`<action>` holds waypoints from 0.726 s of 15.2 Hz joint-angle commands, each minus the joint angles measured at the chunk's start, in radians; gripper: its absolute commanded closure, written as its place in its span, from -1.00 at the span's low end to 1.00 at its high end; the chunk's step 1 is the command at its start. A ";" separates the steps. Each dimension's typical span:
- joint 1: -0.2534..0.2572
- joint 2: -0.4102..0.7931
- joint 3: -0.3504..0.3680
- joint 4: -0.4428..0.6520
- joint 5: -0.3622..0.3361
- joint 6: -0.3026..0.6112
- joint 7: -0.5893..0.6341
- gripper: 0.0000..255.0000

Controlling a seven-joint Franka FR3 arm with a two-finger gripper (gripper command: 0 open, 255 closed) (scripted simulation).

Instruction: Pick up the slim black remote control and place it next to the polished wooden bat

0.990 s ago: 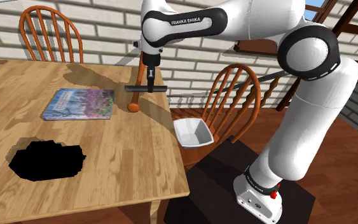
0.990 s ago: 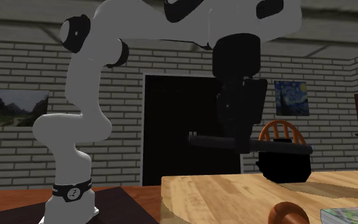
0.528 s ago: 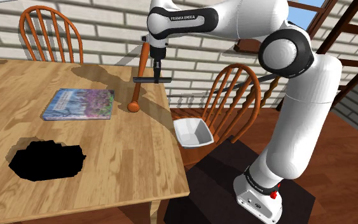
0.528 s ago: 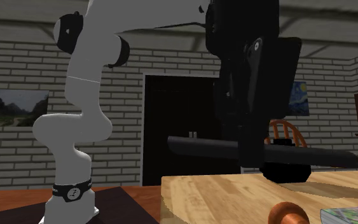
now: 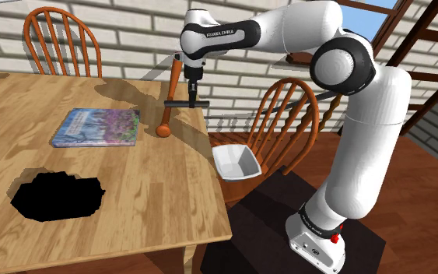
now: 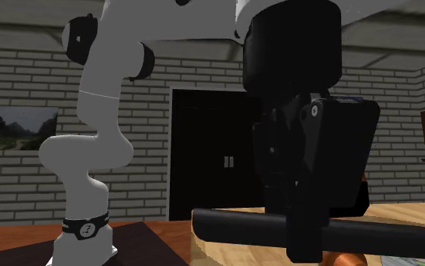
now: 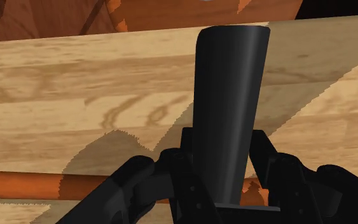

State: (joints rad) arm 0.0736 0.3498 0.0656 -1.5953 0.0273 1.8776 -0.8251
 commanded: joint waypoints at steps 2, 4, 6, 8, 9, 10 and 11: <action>0.000 0.009 0.000 -0.029 0.000 0.039 -0.001 1.00; 0.000 0.016 0.000 -0.045 0.000 0.063 -0.002 1.00; 0.001 0.025 0.000 -0.061 -0.001 0.086 -0.002 1.00; 0.001 0.034 -0.001 -0.075 -0.001 0.109 -0.003 1.00; 0.001 0.038 -0.001 -0.082 -0.001 0.121 -0.003 1.00; 0.001 0.043 -0.001 -0.088 -0.001 0.132 -0.003 1.00; 0.001 0.048 -0.001 -0.095 -0.001 0.144 -0.004 1.00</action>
State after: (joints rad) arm 0.0742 0.3955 0.0647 -1.6796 0.0262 2.0081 -0.8295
